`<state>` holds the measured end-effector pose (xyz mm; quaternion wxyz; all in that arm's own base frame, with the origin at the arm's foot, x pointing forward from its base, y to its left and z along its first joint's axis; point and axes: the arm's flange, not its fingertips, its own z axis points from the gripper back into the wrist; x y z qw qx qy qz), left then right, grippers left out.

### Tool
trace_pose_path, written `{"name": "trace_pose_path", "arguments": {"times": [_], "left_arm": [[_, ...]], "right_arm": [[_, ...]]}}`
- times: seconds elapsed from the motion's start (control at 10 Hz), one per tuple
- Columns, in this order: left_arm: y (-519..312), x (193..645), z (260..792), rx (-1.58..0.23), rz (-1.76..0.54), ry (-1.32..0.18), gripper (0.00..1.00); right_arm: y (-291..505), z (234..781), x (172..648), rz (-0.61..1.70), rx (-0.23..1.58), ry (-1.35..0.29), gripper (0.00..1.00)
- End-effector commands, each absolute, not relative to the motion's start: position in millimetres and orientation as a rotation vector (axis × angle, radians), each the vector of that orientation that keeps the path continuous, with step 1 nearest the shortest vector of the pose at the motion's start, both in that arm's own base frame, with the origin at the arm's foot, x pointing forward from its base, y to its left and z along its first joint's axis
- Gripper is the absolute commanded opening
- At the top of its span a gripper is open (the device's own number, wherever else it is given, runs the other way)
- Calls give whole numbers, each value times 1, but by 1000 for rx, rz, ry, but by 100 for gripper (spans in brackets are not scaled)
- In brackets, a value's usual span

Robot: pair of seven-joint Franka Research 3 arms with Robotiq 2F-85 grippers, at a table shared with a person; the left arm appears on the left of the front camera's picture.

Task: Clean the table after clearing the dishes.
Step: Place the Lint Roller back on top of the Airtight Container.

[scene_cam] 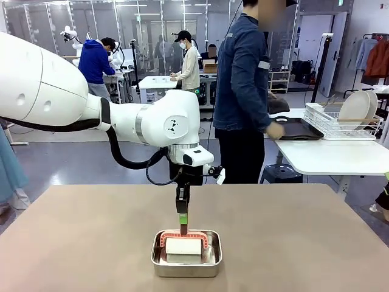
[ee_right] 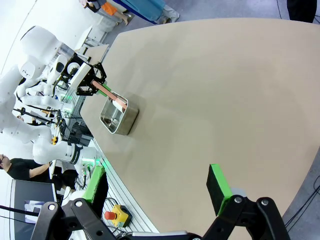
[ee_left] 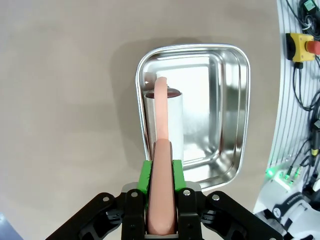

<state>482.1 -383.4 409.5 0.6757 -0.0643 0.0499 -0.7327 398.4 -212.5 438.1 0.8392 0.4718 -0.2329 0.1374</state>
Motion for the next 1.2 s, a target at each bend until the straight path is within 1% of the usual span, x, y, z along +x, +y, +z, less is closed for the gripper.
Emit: {"name": "trace_pose_path", "arguments": {"times": [0.0,0.1,0.2,0.3,0.4,0.5,0.6,0.9,1.0,1.1], "left_arm": [[-375,490,398,-138,-1664,49,54],[-374,490,401,-136,-1676,41,53],[-372,488,405,-152,-1678,20,85],[-371,485,408,-172,-1698,13,54],[-371,481,413,-172,-1686,20,100],[-369,479,418,-176,-1685,3,85],[-367,474,424,-179,-1684,-18,100],[-354,467,433,-154,-1639,4,100],[-351,461,435,-108,-1644,22,100],[-371,481,432,-145,-1651,17,100]], "right_arm": [[-210,442,395,269,988,-478,100],[-210,442,395,269,988,-478,100],[-210,442,395,269,988,-478,100],[-210,442,395,269,988,-478,100],[-210,442,395,269,988,-478,100],[-210,442,395,269,988,-478,100],[-210,442,395,269,988,-478,100],[-210,442,395,269,988,-478,100],[-210,442,395,269,988,-478,100],[-210,442,395,269,988,-478,100]]}}
